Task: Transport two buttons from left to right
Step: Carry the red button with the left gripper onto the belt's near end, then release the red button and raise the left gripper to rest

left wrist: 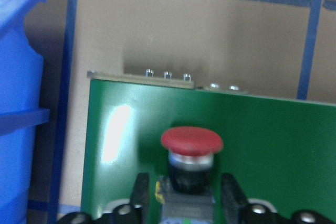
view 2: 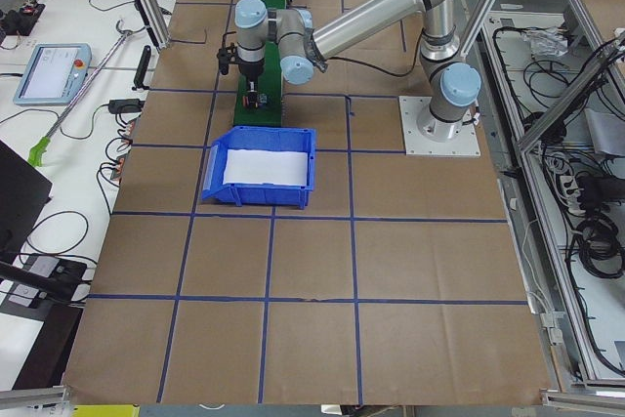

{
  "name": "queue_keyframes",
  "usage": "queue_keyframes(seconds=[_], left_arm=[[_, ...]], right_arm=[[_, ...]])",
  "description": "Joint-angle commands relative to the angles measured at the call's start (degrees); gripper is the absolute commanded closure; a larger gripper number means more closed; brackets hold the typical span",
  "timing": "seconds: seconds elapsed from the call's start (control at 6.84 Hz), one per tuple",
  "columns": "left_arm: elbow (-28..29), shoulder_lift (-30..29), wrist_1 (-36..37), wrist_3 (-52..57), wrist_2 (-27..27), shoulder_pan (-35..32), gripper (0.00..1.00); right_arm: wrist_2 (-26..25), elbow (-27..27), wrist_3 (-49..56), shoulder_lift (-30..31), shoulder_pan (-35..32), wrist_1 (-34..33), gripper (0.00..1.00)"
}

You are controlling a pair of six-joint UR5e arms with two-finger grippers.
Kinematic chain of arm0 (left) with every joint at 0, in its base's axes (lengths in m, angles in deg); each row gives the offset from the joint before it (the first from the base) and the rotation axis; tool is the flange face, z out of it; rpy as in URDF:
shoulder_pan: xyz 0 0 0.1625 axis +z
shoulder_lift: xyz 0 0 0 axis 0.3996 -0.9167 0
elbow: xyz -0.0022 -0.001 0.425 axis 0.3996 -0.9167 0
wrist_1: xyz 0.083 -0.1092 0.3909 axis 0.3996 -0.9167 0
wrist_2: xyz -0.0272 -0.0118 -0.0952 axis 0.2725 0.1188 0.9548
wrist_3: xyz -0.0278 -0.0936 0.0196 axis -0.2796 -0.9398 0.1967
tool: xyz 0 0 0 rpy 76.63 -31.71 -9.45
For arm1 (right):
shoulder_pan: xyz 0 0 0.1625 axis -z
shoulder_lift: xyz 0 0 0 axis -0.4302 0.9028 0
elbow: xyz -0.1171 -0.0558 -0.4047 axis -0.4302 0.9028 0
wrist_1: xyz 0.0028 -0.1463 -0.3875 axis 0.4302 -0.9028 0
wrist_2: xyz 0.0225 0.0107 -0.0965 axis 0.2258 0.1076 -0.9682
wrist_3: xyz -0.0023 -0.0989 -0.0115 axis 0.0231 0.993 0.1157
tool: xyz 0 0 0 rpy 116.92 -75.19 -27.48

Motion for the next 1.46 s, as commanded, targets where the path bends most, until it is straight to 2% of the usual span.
queue_keyframes(seconds=[0.0,0.58,0.73,1.02,1.32], left_arm=[[3.66,1.11,-3.2,-0.1,0.07,0.05,0.0],[18.77,5.67,-30.51,-2.02,0.51,-1.96,0.0],[19.15,7.77,-32.31,-2.29,0.17,-5.63,0.0],[18.97,10.94,-37.91,-2.21,0.51,-6.89,0.0],[18.27,12.09,-39.62,-1.42,0.25,-6.89,0.0]], right_arm=[[0.0,-0.09,0.0,-0.06,0.0,-0.01,0.0],[-0.53,-0.26,0.09,0.38,0.0,0.08,0.0],[-0.53,-0.35,0.0,0.03,-0.09,0.0,0.0],[-0.01,-1.14,-0.44,-2.67,-0.09,-1.67,0.0],[-0.44,-1.58,-0.61,-9.78,-0.18,-11.83,0.0]])
